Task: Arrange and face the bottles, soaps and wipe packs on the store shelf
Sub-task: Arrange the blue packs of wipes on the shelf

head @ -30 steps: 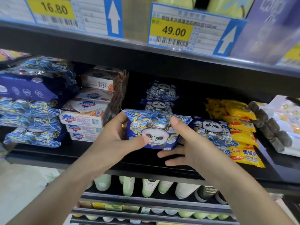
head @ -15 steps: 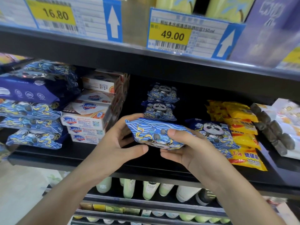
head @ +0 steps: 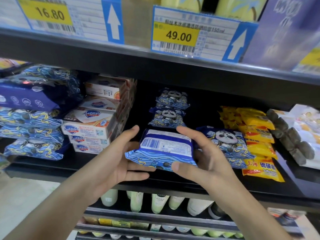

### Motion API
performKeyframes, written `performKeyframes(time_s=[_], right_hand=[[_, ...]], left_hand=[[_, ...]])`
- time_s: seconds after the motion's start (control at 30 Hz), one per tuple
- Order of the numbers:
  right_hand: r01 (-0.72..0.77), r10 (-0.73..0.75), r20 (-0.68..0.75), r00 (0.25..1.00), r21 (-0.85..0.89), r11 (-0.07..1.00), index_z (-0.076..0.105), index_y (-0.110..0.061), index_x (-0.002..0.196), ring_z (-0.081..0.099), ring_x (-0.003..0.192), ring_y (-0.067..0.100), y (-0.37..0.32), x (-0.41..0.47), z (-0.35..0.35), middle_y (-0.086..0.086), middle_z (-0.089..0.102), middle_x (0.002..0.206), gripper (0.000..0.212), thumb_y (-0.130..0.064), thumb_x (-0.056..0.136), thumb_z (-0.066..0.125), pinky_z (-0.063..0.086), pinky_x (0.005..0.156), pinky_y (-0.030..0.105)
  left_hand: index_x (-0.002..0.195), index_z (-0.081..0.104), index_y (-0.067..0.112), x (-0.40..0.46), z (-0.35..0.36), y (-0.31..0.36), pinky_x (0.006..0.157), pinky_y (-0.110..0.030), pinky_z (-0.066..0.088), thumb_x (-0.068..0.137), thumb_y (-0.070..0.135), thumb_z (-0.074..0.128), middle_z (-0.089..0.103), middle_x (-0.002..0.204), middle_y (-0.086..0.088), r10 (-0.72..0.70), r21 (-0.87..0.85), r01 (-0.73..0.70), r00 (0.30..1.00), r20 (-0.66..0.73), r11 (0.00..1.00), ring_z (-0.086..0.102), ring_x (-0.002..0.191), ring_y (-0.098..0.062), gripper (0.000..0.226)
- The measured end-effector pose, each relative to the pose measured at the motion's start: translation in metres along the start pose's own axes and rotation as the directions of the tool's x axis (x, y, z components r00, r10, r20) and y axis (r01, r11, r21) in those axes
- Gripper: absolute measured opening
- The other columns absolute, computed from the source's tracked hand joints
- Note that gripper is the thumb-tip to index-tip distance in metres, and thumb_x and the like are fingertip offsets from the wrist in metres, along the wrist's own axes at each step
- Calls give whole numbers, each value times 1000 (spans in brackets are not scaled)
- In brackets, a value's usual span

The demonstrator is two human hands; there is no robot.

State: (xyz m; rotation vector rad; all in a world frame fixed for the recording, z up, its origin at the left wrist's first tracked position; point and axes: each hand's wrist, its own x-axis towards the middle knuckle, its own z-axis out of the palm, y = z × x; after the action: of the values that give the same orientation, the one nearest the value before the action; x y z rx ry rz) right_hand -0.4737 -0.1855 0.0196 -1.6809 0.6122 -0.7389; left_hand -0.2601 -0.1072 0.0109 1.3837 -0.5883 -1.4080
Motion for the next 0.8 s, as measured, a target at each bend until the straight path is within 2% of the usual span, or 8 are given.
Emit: performKeyframes(time_s=[0.1,0.17,0.2,0.27,0.33,0.47,0.67,0.8], right_hand=[[68,-68,22,997,-26,997,54,-37,142,62,125,20,3,-3,1,2,61,138,76,-9,77,82,55,102,38],[112,-110,48,993,-43,993,51,-40,144,58,130,25,4,-4,2,8,53,144,79,-6,80,80,54,103,44],[131,-127,64,990,-61,990,49,-41,145,57,131,26,4,-5,2,9,51,145,80,-4,81,79,54,104,45],[154,-144,94,985,-105,983,45,-41,148,55,132,27,5,-5,3,7,48,146,84,-1,83,77,53,104,44],[161,-144,118,983,-145,976,43,-42,149,54,133,25,6,-6,2,3,47,146,87,4,83,77,52,105,41],[147,-121,128,984,-220,964,41,-47,148,52,134,17,6,-7,3,-9,46,145,92,5,83,79,51,106,36],[131,-96,138,986,-278,952,37,-45,151,53,132,12,2,-5,1,-11,42,149,92,1,84,80,51,103,28],[29,-13,97,995,-161,987,37,-57,146,60,125,9,-6,-1,-3,-21,46,146,82,-28,82,80,55,96,30]], left_hand=[[88,78,10,4,2,6,57,-26,58,87,39,72,79,94,-15,132,-73,-133,991,-15,988,78,68,-17,30],[85,70,6,3,1,0,47,-20,54,98,29,61,77,68,-7,190,-22,-190,982,4,982,73,53,-11,28],[89,72,5,1,2,1,53,-22,57,96,33,60,78,70,-6,137,27,-137,991,10,990,76,61,-12,31],[104,78,14,-9,9,2,78,-34,63,83,43,70,81,96,-7,43,121,-49,998,55,991,79,90,-20,37],[115,74,17,-18,10,3,89,-38,59,76,40,84,80,106,-6,54,169,-69,995,87,983,77,99,-21,46],[118,73,17,-13,11,1,96,-39,56,72,39,81,80,106,-5,93,190,-96,995,23,977,76,100,-20,51],[119,73,22,-15,7,1,105,-43,50,80,37,76,79,111,-1,172,227,-179,984,50,957,75,105,-19,42],[122,70,23,-17,4,-1,102,-38,50,89,22,71,78,115,4,289,281,-296,955,65,913,73,110,-15,34]])
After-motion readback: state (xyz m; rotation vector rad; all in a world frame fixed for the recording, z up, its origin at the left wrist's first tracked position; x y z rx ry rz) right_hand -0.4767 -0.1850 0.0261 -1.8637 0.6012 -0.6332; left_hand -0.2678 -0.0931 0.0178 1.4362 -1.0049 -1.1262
